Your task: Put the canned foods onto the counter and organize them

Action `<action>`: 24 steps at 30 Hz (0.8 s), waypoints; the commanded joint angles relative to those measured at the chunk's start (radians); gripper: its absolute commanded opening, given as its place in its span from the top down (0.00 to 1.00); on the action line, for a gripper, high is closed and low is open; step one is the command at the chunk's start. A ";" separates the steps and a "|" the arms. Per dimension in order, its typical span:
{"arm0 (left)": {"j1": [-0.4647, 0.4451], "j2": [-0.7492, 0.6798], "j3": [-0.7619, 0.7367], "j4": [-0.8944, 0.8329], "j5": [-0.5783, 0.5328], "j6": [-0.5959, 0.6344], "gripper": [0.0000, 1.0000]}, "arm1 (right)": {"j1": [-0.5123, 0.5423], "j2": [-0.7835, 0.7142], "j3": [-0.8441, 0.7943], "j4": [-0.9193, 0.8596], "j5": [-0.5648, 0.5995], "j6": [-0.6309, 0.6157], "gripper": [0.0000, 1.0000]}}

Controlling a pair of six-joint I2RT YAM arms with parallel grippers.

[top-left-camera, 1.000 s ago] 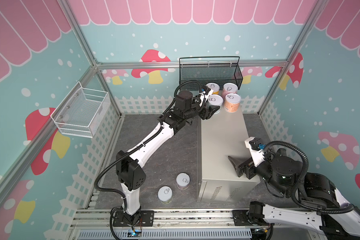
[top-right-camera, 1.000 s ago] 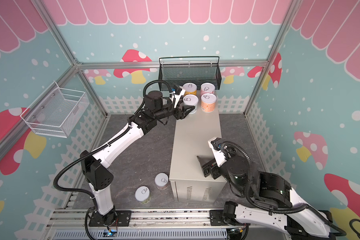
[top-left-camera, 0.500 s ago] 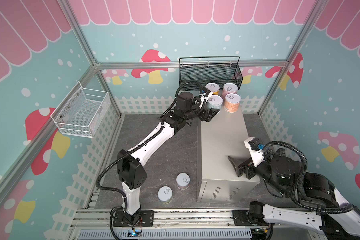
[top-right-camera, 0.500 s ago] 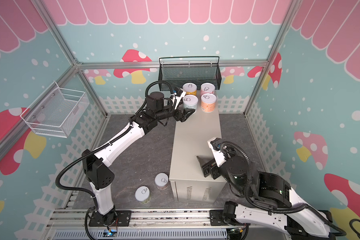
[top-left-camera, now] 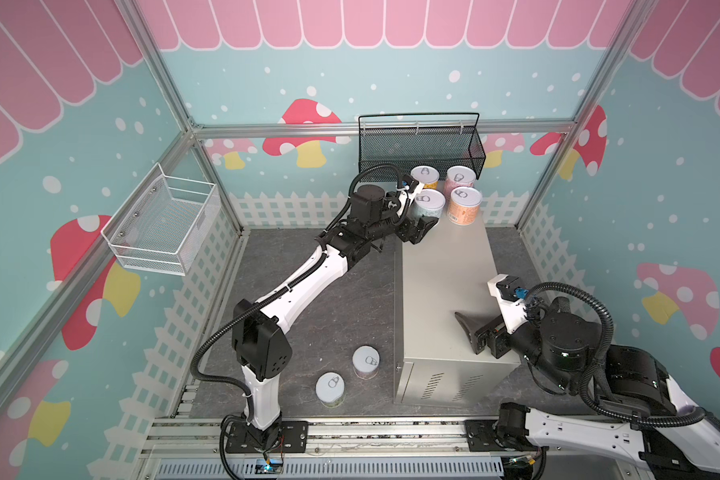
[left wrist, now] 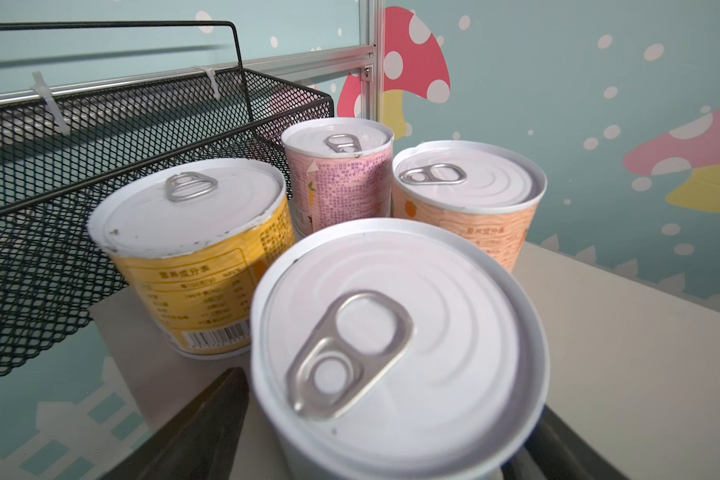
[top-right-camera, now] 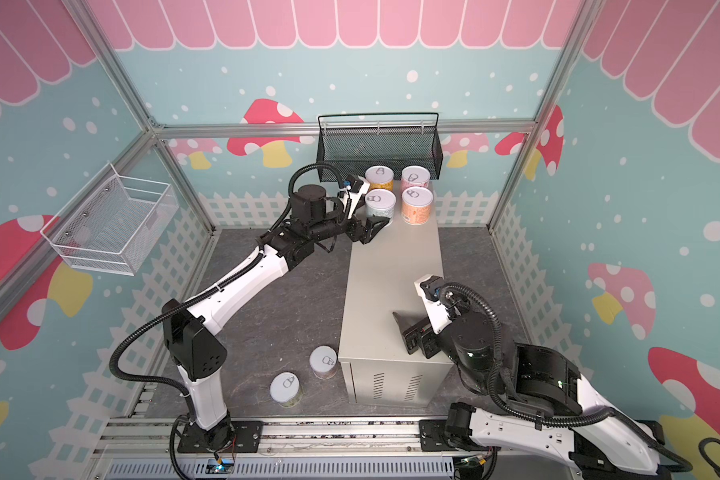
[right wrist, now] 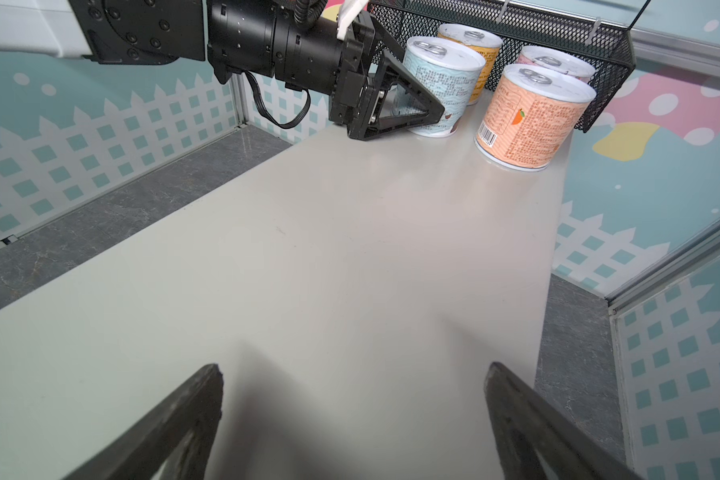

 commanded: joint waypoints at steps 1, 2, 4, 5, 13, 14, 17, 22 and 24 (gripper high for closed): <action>0.007 0.031 -0.037 -0.115 -0.016 0.051 0.10 | 0.001 -0.006 -0.010 0.013 0.010 0.015 0.01; 0.007 0.033 -0.032 -0.116 -0.016 0.051 0.11 | 0.002 -0.007 -0.011 0.013 0.010 0.016 0.01; 0.007 0.039 -0.023 -0.121 -0.014 0.051 0.11 | 0.001 -0.009 -0.012 0.013 0.009 0.017 0.01; 0.007 0.041 -0.019 -0.123 -0.015 0.053 0.11 | 0.001 -0.009 -0.012 0.013 0.009 0.019 0.01; 0.007 0.059 0.004 -0.138 -0.016 0.056 0.11 | 0.002 -0.013 -0.014 0.012 0.009 0.019 0.01; 0.006 0.061 0.006 -0.139 -0.016 0.056 0.11 | 0.001 -0.013 -0.014 0.012 0.010 0.019 0.01; 0.007 0.064 0.009 -0.139 -0.017 0.056 0.11 | 0.002 -0.013 -0.014 0.013 0.009 0.019 0.01; 0.008 0.071 0.016 -0.142 -0.016 0.056 0.11 | 0.002 -0.016 -0.017 0.012 0.008 0.022 0.01; 0.009 0.073 0.018 -0.143 -0.014 0.056 0.11 | 0.001 -0.018 -0.017 0.011 0.007 0.023 0.01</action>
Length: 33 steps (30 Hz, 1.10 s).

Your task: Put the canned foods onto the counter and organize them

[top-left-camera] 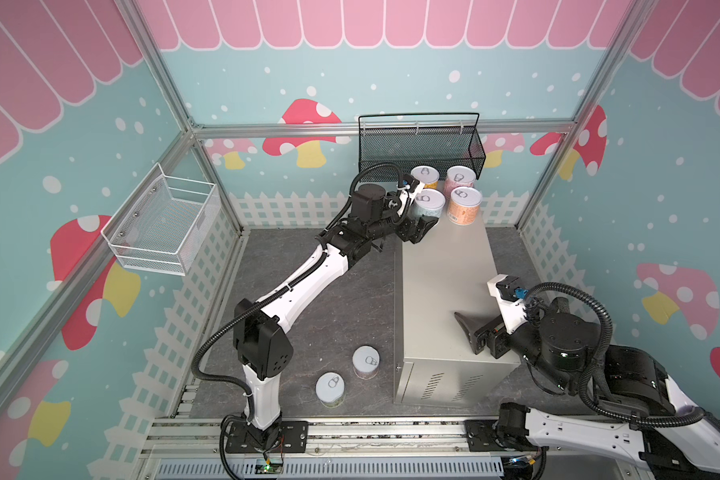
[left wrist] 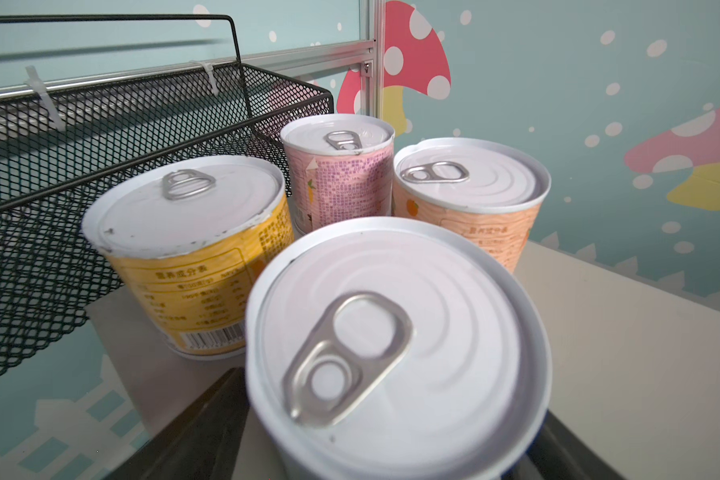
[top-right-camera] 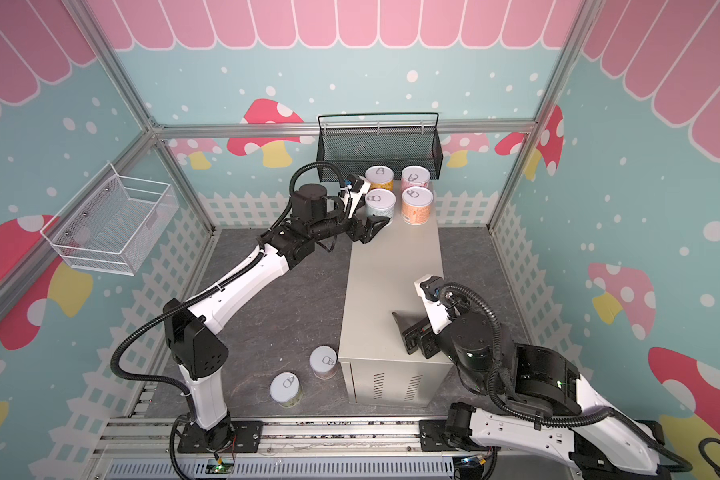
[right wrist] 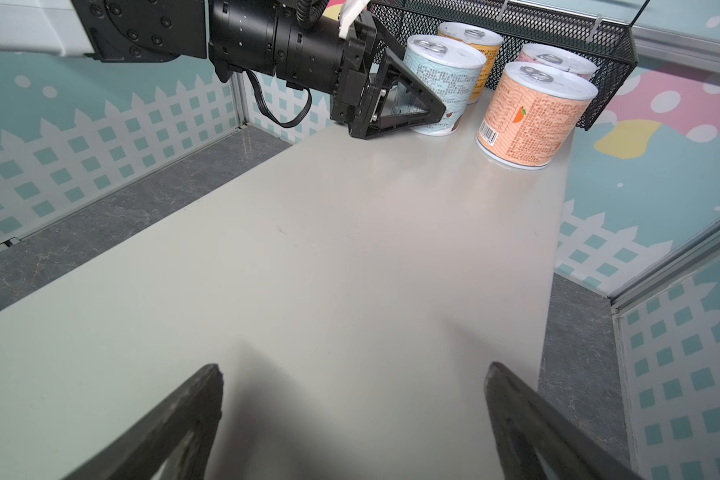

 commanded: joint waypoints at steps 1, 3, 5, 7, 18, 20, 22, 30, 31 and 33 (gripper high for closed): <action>0.008 0.061 -0.009 -0.116 -0.014 0.055 0.10 | 0.001 -0.015 -0.011 0.007 0.007 0.016 0.01; 0.007 0.060 -0.009 -0.117 -0.012 0.054 0.09 | 0.001 -0.016 -0.010 0.007 0.007 0.016 0.01; 0.008 0.058 -0.012 -0.118 -0.008 0.054 0.09 | 0.001 -0.015 -0.011 0.007 0.007 0.016 0.01; 0.007 0.053 -0.017 -0.117 -0.008 0.053 0.08 | 0.001 -0.014 -0.011 0.007 0.007 0.016 0.01; 0.007 -0.008 -0.104 -0.122 -0.038 0.072 0.01 | 0.001 -0.004 -0.005 0.010 0.010 0.010 0.01; 0.007 -0.024 -0.130 -0.117 -0.051 0.081 0.01 | 0.001 -0.004 -0.005 0.013 0.010 0.007 0.01; 0.007 -0.036 -0.144 -0.121 -0.057 0.084 0.01 | 0.001 -0.003 -0.005 0.016 0.011 0.003 0.01; 0.013 -0.123 -0.240 -0.132 -0.004 0.075 0.03 | 0.001 -0.003 -0.005 0.017 0.008 0.001 0.01; 0.013 -0.128 -0.243 -0.138 0.004 0.074 0.03 | 0.002 -0.004 -0.005 0.018 0.008 -0.001 0.01; 0.013 -0.129 -0.238 -0.153 -0.004 0.071 0.04 | 0.001 0.000 -0.004 0.022 0.007 -0.007 0.01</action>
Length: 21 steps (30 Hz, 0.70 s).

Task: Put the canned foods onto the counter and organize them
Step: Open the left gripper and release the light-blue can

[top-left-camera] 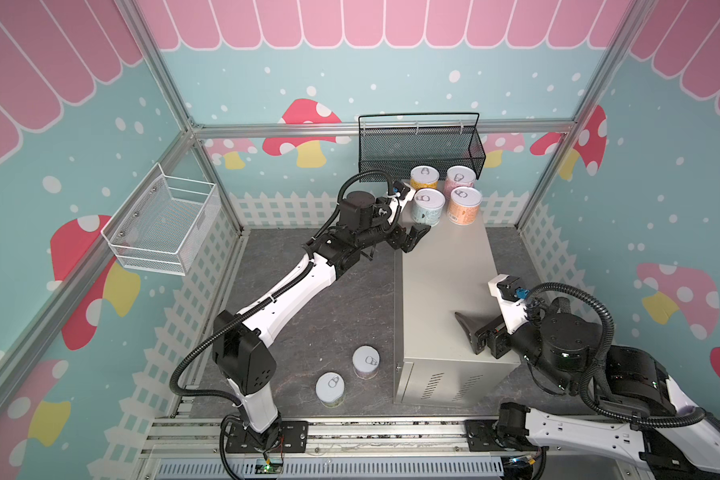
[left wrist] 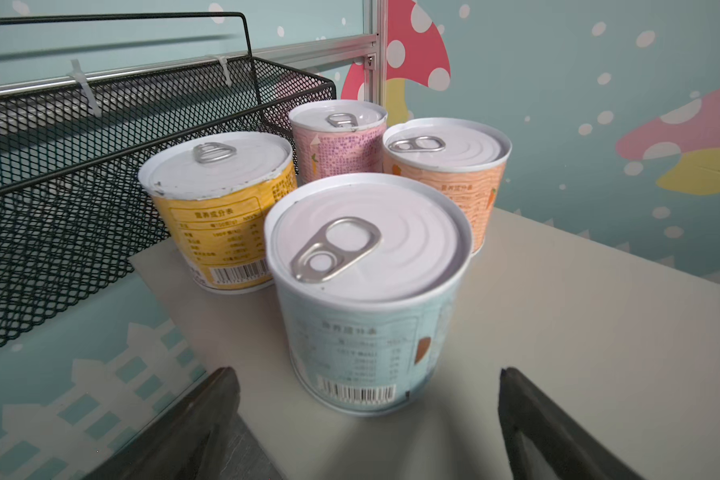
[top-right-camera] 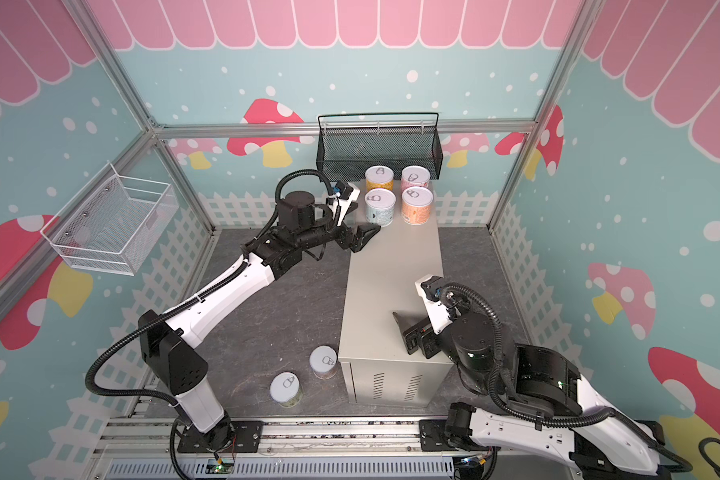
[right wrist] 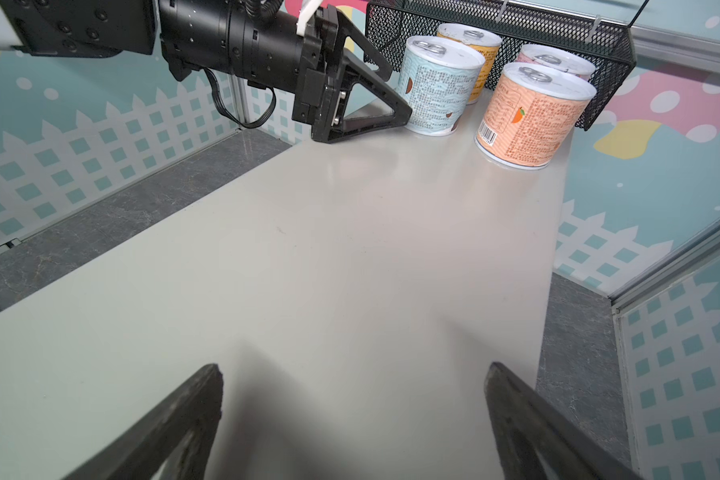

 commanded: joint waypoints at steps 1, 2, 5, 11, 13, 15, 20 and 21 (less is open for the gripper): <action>0.009 0.031 -0.043 -0.168 0.003 0.059 0.05 | 0.001 0.003 -0.002 0.023 0.008 -0.007 0.01; 0.010 0.033 -0.039 -0.172 -0.005 0.056 0.05 | 0.002 0.006 -0.002 0.024 0.006 -0.009 0.01; 0.010 0.047 -0.015 -0.186 -0.034 0.047 0.05 | 0.001 0.010 -0.002 0.030 0.005 -0.012 0.01; 0.010 0.088 0.053 -0.236 -0.094 0.046 0.05 | 0.001 0.012 0.001 0.031 0.002 -0.012 0.01; 0.009 0.100 0.067 -0.247 -0.091 0.048 0.05 | 0.002 0.012 0.000 0.030 0.002 -0.012 0.01; 0.010 0.108 0.076 -0.253 -0.086 0.048 0.05 | 0.001 0.012 -0.002 0.031 0.002 -0.010 0.01; 0.009 0.127 0.100 -0.262 -0.091 0.048 0.05 | 0.001 0.008 -0.003 0.031 0.005 -0.009 0.01; 0.010 0.130 0.105 -0.264 -0.094 0.046 0.05 | 0.002 0.008 -0.004 0.031 0.005 -0.009 0.00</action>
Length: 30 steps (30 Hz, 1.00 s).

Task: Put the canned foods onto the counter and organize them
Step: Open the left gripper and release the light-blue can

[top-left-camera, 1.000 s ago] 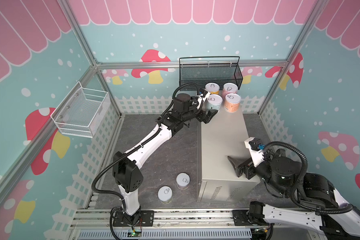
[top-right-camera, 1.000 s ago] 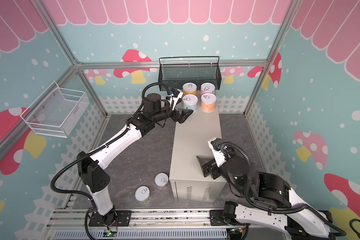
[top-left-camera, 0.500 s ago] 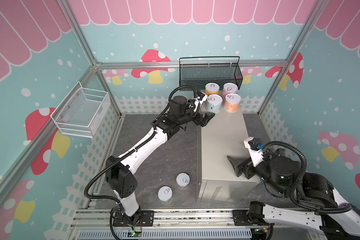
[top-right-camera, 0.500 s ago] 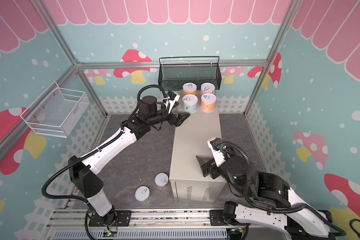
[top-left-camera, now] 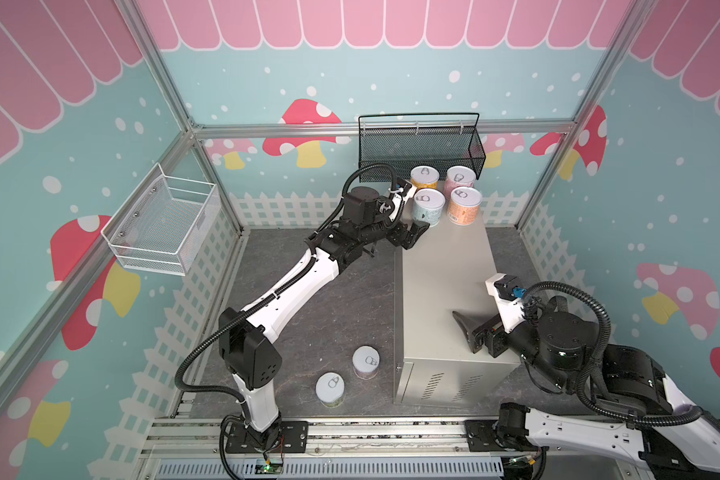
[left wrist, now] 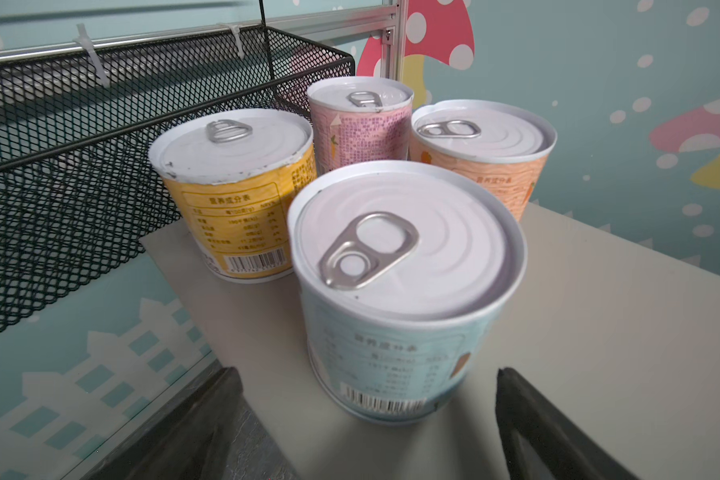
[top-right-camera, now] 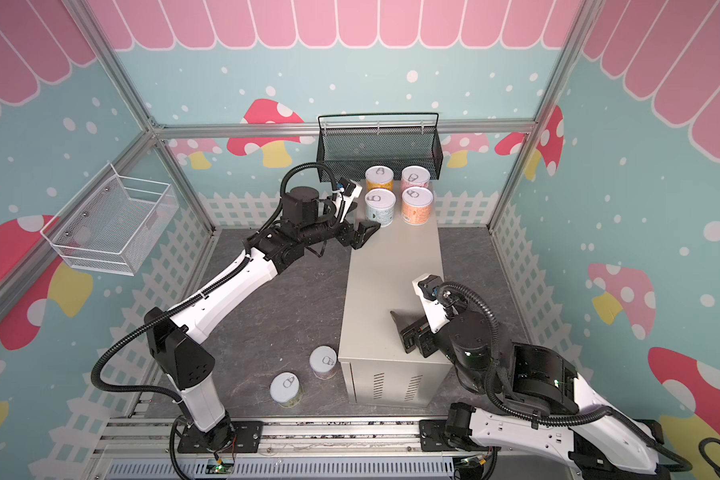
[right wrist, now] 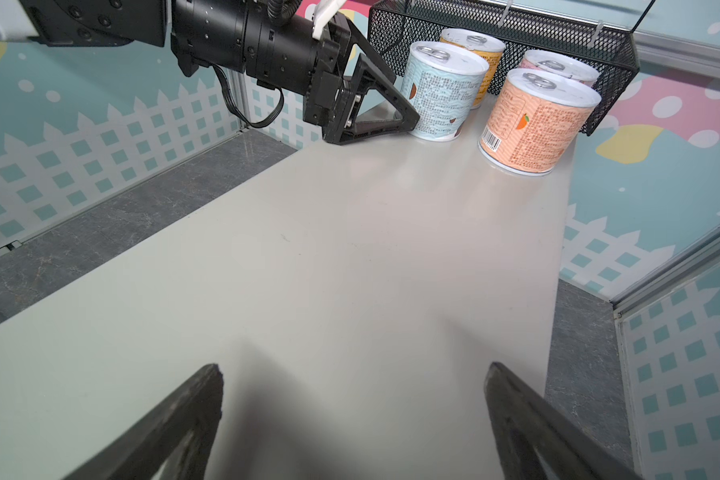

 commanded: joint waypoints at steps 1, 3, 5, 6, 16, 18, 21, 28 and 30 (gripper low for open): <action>0.009 0.072 -0.006 -0.156 -0.044 0.053 0.05 | 0.002 -0.004 -0.003 0.012 0.006 -0.002 0.01; 0.009 0.081 0.006 -0.162 -0.050 0.053 0.05 | 0.001 -0.004 -0.005 0.012 0.006 -0.002 0.01; 0.010 0.088 0.018 -0.169 -0.055 0.054 0.05 | 0.001 -0.004 -0.007 0.011 0.007 0.000 0.01; 0.011 0.091 0.025 -0.173 -0.059 0.053 0.05 | 0.001 -0.005 -0.007 0.011 0.007 0.000 0.01; 0.012 0.116 0.061 -0.182 -0.074 0.051 0.05 | 0.001 -0.013 -0.014 0.010 0.005 0.006 0.01; 0.012 0.121 0.067 -0.185 -0.074 0.051 0.05 | 0.001 -0.014 -0.017 0.010 0.003 0.007 0.01; 0.013 0.126 0.073 -0.189 -0.067 0.054 0.05 | 0.001 -0.016 -0.016 0.010 0.004 0.009 0.01; 0.015 0.139 0.094 -0.201 -0.065 0.055 0.05 | 0.001 -0.016 -0.018 0.009 0.005 0.010 0.01; 0.016 0.141 0.097 -0.201 -0.066 0.055 0.05 | 0.001 -0.017 -0.017 0.008 0.006 0.010 0.01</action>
